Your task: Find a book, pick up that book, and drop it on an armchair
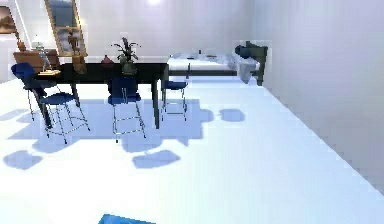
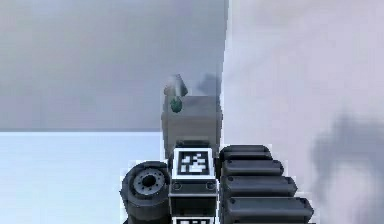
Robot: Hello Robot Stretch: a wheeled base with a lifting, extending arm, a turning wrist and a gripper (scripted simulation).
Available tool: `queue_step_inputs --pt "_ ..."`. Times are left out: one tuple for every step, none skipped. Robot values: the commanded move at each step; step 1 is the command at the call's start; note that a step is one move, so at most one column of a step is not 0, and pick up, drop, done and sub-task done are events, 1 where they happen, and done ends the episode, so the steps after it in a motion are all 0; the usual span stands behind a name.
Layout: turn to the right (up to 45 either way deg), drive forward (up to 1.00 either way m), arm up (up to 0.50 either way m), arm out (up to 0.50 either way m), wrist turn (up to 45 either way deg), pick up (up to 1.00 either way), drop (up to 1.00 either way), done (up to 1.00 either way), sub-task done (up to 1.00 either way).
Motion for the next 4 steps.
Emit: queue_step_inputs --pt "0.0 0.25 0.0 0.0 0.0 0.0 0.0 0.0 0.0" --pt "-45.0 0.0 0.0 0.0 0.0 0.0 0.0 0.0 0.0" --pt "-45.0 0.0 0.0 0.0 0.0 0.0 0.0 0.0 0.0" --pt "-33.0 0.0 0.0 0.0 0.0 0.0 0.0 0.0 0.0"
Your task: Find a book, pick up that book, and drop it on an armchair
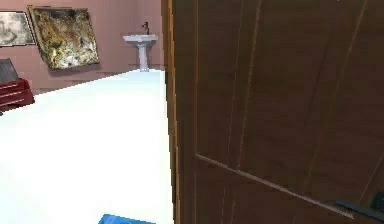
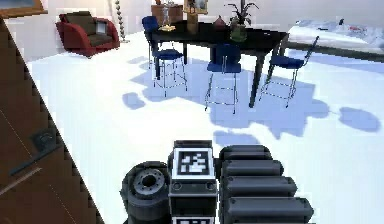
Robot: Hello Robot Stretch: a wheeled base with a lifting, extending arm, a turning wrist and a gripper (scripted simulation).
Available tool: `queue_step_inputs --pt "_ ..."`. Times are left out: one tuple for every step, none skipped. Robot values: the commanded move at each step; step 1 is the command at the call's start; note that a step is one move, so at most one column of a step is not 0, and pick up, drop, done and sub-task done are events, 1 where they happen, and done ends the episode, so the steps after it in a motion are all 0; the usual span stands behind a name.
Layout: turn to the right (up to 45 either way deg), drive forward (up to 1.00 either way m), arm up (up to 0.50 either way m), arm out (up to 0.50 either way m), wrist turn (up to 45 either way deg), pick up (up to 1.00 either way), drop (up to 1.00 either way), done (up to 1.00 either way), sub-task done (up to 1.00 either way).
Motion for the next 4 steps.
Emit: queue_step_inputs --pt "0.0 0.15 0.0 0.0 0.0 0.0 0.0 0.0 0.0" --pt "-27.0 0.0 0.0 0.0 0.0 0.0 0.0 0.0 0.0" --pt "0.0 0.35 0.0 0.0 0.0 0.0 0.0 0.0 0.0" --pt "-30.0 0.0 0.0 0.0 0.0 0.0 0.0 0.0 0.0"
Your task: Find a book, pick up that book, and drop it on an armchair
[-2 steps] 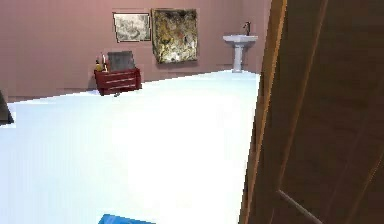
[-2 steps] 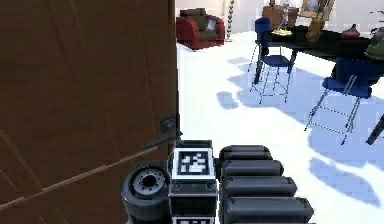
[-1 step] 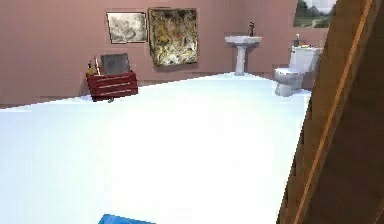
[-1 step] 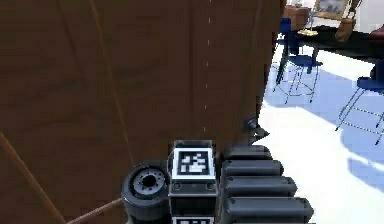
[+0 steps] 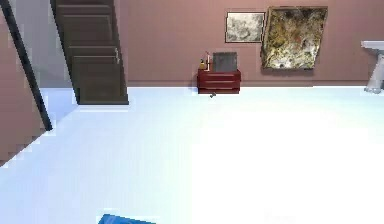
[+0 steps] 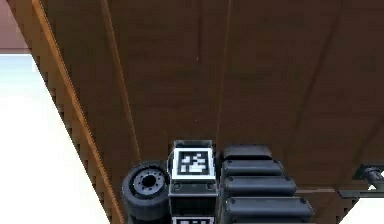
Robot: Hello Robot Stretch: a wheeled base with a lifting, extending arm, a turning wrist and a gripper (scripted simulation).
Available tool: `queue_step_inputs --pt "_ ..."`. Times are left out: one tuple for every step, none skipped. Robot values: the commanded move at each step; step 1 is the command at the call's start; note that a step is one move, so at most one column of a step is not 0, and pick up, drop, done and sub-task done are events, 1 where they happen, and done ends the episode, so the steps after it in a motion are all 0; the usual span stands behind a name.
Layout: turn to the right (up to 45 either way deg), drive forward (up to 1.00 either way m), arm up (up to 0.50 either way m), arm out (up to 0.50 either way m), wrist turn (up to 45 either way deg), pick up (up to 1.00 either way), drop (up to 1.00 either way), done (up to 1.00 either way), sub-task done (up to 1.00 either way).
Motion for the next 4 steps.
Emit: queue_step_inputs --pt "0.0 0.6 0.0 0.0 0.0 0.0 0.0 0.0 0.0" --pt "-33.0 0.0 0.0 0.0 0.0 0.0 0.0 0.0 0.0" --pt "0.0 1.0 0.0 0.0 0.0 0.0 0.0 0.0 0.0" --pt "0.0 1.0 0.0 0.0 0.0 0.0 0.0 0.0 0.0"
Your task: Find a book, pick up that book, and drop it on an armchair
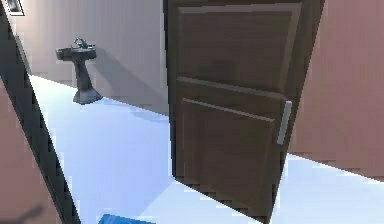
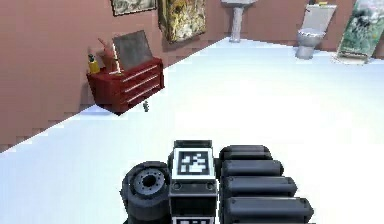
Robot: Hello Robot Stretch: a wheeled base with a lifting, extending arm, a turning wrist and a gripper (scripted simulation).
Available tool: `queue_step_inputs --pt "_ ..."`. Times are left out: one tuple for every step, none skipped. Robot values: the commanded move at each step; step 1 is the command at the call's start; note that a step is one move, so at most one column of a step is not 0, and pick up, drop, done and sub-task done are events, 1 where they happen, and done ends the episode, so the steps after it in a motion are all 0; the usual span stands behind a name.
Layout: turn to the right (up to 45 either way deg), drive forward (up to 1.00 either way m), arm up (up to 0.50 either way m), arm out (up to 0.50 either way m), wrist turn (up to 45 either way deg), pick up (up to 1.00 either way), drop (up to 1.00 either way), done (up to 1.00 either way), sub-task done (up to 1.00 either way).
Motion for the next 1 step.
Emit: queue_step_inputs --pt "-3.0 0.0 0.0 0.0 0.0 0.0 0.0 0.0 0.0"
